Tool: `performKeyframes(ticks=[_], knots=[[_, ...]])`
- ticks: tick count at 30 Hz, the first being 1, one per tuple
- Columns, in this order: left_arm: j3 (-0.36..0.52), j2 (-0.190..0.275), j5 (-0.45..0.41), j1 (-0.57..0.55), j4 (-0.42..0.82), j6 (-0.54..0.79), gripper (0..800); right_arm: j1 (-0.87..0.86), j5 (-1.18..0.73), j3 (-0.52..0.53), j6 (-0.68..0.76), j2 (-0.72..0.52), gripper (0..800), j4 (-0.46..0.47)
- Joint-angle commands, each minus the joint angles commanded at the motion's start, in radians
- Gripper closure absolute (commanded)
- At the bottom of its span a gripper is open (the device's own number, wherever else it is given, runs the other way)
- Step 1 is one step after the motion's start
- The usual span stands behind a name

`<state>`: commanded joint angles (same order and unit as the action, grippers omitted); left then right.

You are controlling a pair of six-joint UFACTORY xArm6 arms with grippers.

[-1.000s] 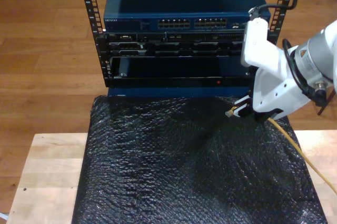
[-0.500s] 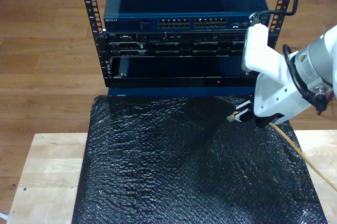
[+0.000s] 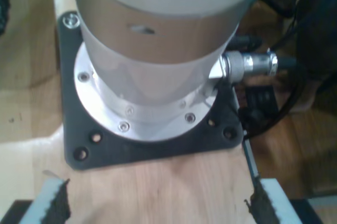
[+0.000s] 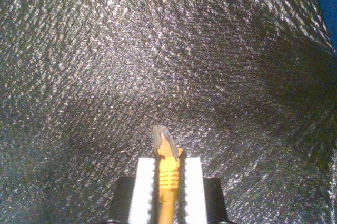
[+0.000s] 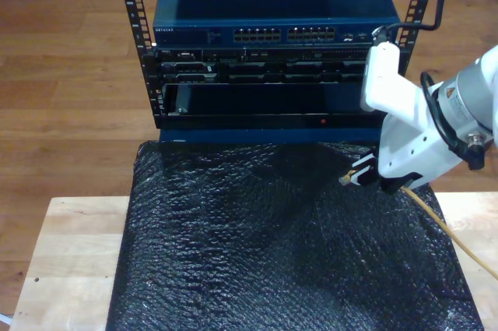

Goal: Grab the cable and plug it in

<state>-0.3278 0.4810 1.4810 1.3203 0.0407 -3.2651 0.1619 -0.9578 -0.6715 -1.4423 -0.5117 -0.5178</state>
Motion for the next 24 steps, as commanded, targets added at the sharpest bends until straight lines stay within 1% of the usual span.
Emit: performKeyframes(ticks=[6,11,14,19,24], knots=[[0.008,0.005,-0.021,0.002,0.002,0.034,1,0.002,0.000,0.002,0.000,0.002,799,-0.002],[0.057,0.008,-0.098,0.034,0.006,0.072,1,0.002,0.000,0.002,0.000,0.002,799,-0.002],[0.064,0.008,-0.141,0.057,0.006,0.075,1,0.002,0.000,0.002,0.000,0.002,799,-0.002],[0.086,0.009,-0.169,0.064,0.002,0.106,1,0.000,0.000,0.002,0.000,0.000,799,-0.002],[0.089,0.009,-0.181,0.081,0.000,0.121,1,0.000,0.003,0.003,0.000,-0.005,799,-0.003]])
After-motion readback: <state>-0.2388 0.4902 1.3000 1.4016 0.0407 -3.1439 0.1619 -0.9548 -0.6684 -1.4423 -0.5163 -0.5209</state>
